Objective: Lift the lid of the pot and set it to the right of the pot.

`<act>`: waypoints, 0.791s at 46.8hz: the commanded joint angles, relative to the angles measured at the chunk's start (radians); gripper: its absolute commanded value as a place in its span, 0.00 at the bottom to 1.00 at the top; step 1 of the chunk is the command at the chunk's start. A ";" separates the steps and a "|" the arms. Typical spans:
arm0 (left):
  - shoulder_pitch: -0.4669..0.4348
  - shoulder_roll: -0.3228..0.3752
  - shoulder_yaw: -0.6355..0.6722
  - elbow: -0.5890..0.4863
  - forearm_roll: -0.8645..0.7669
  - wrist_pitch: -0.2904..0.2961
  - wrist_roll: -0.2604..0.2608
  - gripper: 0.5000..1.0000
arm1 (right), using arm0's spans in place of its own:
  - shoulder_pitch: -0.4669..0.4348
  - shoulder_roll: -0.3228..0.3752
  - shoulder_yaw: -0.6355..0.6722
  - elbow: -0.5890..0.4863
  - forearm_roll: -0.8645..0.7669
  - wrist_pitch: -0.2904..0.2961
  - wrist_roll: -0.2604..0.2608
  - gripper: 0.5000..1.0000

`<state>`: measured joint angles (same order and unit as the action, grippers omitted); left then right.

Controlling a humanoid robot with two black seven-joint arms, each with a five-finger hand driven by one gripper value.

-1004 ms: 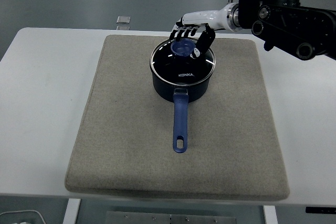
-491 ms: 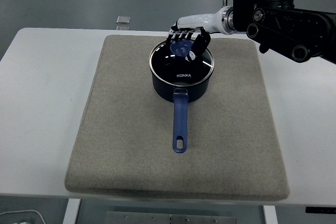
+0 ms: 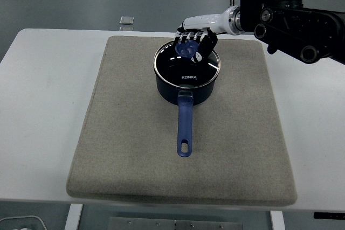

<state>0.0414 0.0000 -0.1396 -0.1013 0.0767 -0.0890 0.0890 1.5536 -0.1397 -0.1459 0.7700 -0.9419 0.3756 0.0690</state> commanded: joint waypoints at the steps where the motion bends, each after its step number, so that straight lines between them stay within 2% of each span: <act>1: 0.000 0.000 0.000 0.000 0.000 0.000 0.000 1.00 | 0.002 -0.001 0.000 0.000 0.002 0.002 0.000 0.09; 6: 0.000 0.000 0.000 0.000 0.000 0.000 0.000 1.00 | 0.003 -0.004 0.002 0.000 0.003 0.002 0.000 0.03; 17: 0.000 0.000 0.000 0.000 0.000 0.000 0.000 1.00 | 0.042 -0.021 0.005 -0.002 0.017 0.014 0.002 0.03; 21: 0.000 0.000 0.000 0.000 0.000 0.000 0.000 1.00 | 0.049 -0.047 0.008 -0.002 0.020 0.032 0.002 0.00; 27: 0.000 0.000 0.000 0.000 0.000 0.000 0.000 1.00 | 0.051 -0.070 0.005 -0.002 0.020 0.048 0.000 0.00; 37: 0.000 0.000 0.000 0.000 0.000 0.000 0.000 1.00 | 0.049 -0.147 -0.001 -0.002 0.020 0.065 -0.006 0.00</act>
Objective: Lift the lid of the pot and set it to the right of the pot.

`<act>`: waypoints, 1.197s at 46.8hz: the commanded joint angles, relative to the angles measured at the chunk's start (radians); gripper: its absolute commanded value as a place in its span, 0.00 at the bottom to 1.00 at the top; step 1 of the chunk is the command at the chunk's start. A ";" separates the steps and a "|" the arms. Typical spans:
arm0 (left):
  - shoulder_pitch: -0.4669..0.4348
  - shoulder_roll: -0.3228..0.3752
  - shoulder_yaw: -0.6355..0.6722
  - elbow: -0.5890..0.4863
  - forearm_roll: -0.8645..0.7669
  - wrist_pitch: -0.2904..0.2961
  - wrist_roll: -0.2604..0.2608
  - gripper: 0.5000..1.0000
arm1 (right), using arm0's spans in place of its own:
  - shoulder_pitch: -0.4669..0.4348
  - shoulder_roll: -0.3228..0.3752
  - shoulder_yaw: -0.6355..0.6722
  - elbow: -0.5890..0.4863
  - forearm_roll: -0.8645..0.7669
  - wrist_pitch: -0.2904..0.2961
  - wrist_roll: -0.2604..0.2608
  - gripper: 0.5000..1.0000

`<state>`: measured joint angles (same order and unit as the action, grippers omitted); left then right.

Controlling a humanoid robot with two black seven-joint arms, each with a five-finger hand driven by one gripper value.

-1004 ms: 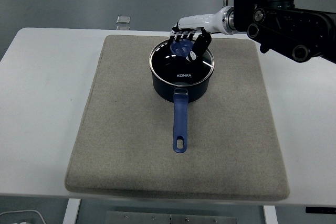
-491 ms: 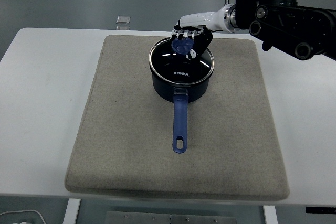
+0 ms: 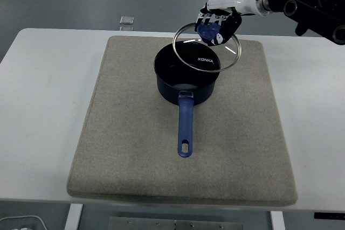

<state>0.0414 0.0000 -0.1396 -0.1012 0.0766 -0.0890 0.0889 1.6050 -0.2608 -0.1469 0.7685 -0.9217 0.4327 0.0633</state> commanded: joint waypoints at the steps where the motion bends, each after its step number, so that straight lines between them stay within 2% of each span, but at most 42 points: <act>1: 0.000 0.000 0.000 0.000 0.000 0.000 0.000 1.00 | -0.002 -0.037 0.000 0.000 0.000 0.009 0.000 0.00; 16: 0.000 0.000 0.000 0.000 0.000 0.000 0.000 1.00 | -0.020 -0.159 -0.003 -0.003 -0.003 0.018 -0.003 0.00; 22: 0.000 0.000 0.000 0.000 0.000 0.000 0.000 1.00 | -0.060 -0.186 -0.003 -0.005 -0.008 0.015 -0.003 0.00; 49: 0.000 0.000 0.000 0.000 0.000 0.000 0.000 1.00 | -0.241 -0.169 -0.002 -0.041 -0.020 -0.077 -0.002 0.00; 53: 0.000 0.000 0.000 0.000 0.000 0.000 0.000 1.00 | -0.249 -0.163 0.000 -0.041 -0.020 -0.078 -0.002 0.09; 56: 0.000 0.000 0.000 0.000 0.000 0.000 0.000 1.00 | -0.249 -0.153 0.001 -0.041 -0.019 -0.086 -0.002 0.22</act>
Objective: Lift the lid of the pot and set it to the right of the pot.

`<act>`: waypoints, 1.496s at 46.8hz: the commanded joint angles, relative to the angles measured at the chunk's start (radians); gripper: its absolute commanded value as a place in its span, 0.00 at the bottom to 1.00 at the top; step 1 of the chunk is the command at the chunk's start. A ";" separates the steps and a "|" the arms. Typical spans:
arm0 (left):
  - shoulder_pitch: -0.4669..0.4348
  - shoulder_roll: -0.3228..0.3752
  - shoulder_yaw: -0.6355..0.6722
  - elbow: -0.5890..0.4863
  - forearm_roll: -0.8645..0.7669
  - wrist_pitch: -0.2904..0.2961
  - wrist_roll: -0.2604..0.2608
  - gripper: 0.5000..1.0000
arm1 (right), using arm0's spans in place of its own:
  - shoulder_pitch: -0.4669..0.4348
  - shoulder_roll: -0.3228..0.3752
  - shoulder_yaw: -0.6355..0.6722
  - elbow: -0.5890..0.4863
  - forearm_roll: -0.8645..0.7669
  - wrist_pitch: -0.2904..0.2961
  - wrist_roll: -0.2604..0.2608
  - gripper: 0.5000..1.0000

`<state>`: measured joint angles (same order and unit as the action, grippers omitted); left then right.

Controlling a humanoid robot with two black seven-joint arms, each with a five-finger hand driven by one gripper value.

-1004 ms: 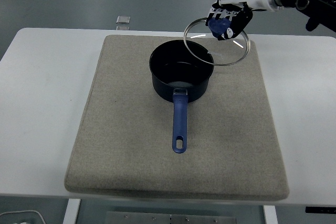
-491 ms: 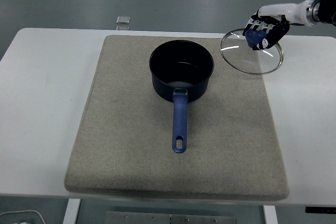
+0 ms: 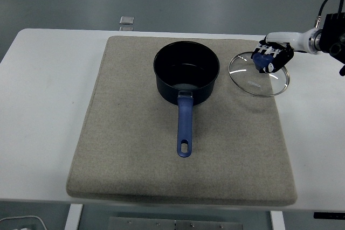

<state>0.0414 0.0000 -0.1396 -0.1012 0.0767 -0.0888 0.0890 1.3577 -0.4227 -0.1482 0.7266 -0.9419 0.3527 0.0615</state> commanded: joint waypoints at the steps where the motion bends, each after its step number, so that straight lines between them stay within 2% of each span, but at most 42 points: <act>1: 0.000 0.000 0.000 0.000 0.000 0.000 0.000 1.00 | -0.002 0.008 0.002 0.000 0.002 -0.008 0.000 0.25; 7: 0.000 0.000 0.000 0.000 0.000 0.000 0.000 1.00 | -0.002 0.008 0.015 0.000 0.008 -0.009 0.001 0.50; 9: 0.000 0.000 0.000 0.000 0.000 0.000 0.000 1.00 | -0.002 0.008 0.018 0.000 0.012 -0.011 0.003 0.56; 12: 0.000 0.000 0.000 0.000 0.000 0.000 0.000 1.00 | 0.000 0.007 0.021 0.000 0.020 -0.009 0.006 0.71; 13: 0.000 0.000 0.000 0.000 0.000 0.000 0.000 1.00 | 0.000 0.005 0.021 0.000 0.020 -0.009 0.006 0.72; 27: 0.000 0.000 0.000 0.000 0.000 0.000 0.000 1.00 | 0.001 -0.002 0.024 0.000 0.032 -0.009 0.011 0.77; 41: 0.000 0.000 0.000 0.000 0.000 0.000 0.000 1.00 | -0.008 -0.011 0.145 -0.004 0.270 0.038 0.008 0.79; 51: 0.000 0.000 0.000 0.000 0.000 0.000 0.000 1.00 | -0.078 0.008 0.260 -0.055 0.500 0.032 0.001 0.78; 56: 0.000 0.000 0.000 0.000 0.000 0.000 0.000 1.00 | -0.133 0.008 0.360 -0.062 0.609 0.028 0.001 0.79; 70: 0.000 0.000 0.000 0.000 0.000 0.000 0.000 1.00 | -0.245 0.019 0.571 -0.081 0.830 0.023 0.011 0.79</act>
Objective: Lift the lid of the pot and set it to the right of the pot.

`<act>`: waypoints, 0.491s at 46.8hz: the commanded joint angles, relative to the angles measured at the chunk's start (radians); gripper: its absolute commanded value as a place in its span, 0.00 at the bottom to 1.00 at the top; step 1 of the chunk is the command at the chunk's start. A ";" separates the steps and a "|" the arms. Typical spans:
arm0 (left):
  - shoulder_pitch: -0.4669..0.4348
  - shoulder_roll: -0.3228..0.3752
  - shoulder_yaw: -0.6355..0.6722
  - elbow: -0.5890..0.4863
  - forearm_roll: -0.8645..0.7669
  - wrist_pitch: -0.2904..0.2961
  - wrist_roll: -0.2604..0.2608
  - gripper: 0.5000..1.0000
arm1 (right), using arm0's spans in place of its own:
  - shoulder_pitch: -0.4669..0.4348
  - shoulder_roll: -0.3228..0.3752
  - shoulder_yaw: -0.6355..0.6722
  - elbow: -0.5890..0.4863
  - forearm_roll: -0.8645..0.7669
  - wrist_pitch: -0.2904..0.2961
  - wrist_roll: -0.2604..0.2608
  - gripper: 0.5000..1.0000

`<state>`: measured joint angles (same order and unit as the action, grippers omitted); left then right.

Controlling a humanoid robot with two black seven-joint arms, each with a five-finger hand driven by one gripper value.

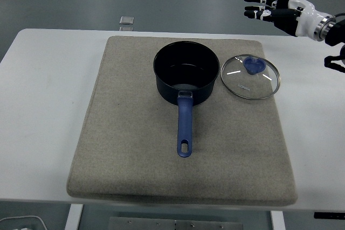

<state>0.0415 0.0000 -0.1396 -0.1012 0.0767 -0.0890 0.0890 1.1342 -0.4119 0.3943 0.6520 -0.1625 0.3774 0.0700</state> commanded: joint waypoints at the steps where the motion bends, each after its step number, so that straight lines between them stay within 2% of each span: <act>1: 0.000 0.000 0.000 0.000 0.000 0.000 0.000 1.00 | -0.028 0.016 0.037 -0.008 0.064 -0.003 0.002 0.79; 13: 0.000 0.000 0.000 0.000 0.000 0.000 0.000 1.00 | -0.068 0.064 0.047 -0.032 0.113 -0.078 0.002 0.79; 16: 0.000 0.000 0.000 0.000 0.000 0.000 0.000 1.00 | -0.074 0.071 0.046 -0.032 0.113 -0.084 0.002 0.83; 23: 0.000 0.000 0.000 0.000 0.000 0.000 0.000 1.00 | -0.082 0.071 0.047 -0.032 0.113 -0.084 0.002 0.83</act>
<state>0.0413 0.0000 -0.1396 -0.1012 0.0767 -0.0890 0.0889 1.0540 -0.3391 0.4413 0.6195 -0.0491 0.2931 0.0722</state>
